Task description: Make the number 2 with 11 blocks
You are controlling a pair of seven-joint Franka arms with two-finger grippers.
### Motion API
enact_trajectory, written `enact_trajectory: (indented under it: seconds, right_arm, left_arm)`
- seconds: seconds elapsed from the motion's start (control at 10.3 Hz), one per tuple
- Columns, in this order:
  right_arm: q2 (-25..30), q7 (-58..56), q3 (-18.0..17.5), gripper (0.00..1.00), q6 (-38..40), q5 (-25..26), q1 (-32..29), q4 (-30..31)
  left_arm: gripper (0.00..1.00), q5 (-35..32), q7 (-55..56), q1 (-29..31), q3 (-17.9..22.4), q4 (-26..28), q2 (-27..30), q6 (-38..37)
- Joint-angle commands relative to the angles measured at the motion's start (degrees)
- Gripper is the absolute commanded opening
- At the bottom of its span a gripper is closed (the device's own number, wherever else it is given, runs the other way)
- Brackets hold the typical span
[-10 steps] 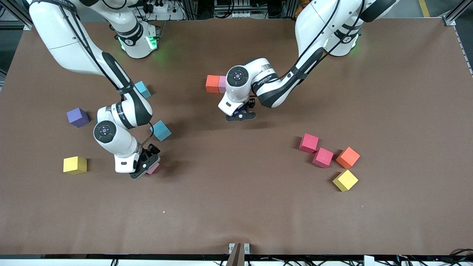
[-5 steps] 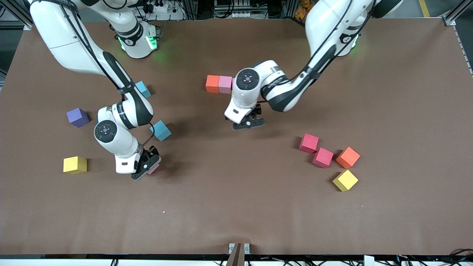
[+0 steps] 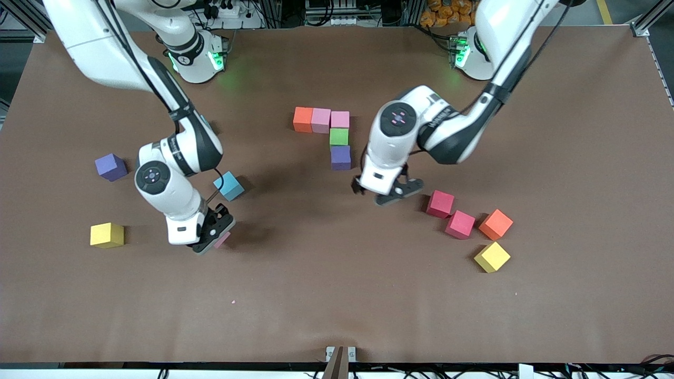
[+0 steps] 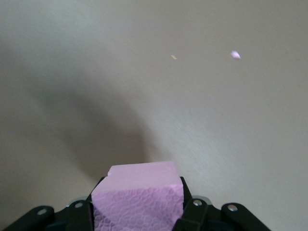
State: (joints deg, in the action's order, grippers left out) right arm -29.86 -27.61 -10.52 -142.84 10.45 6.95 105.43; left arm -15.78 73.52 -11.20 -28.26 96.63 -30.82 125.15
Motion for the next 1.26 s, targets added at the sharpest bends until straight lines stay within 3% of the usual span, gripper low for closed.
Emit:
enact_trajectory:
  seconds: [0.0, 0.29, 0.97, 1.16]
  right_arm:
    - [3.83, -0.69, -0.90, 0.37, 2.03, -0.69, 3.05, 0.83]
    - [5.43, 5.51, -0.90, 0.37, 5.98, -0.87, 13.41, 0.83]
    - [4.90, 4.84, -0.90, 0.37, 6.08, -0.43, 17.39, 0.83]
    - [4.55, 3.53, -0.90, 0.37, 6.08, -0.43, 19.05, 1.09]
  left_arm:
    - [1.00, 1.01, 4.08, 4.59, -0.40, 2.33, 2.34, -2.00]
    - [1.00, 1.10, 4.18, 11.62, -0.83, 5.92, 3.39, -2.19]
    - [1.00, 1.10, 5.49, 15.60, -0.84, 10.14, 4.01, -1.58]
    - [1.00, 1.10, 11.18, 15.60, -0.84, 12.95, 4.36, 1.48]
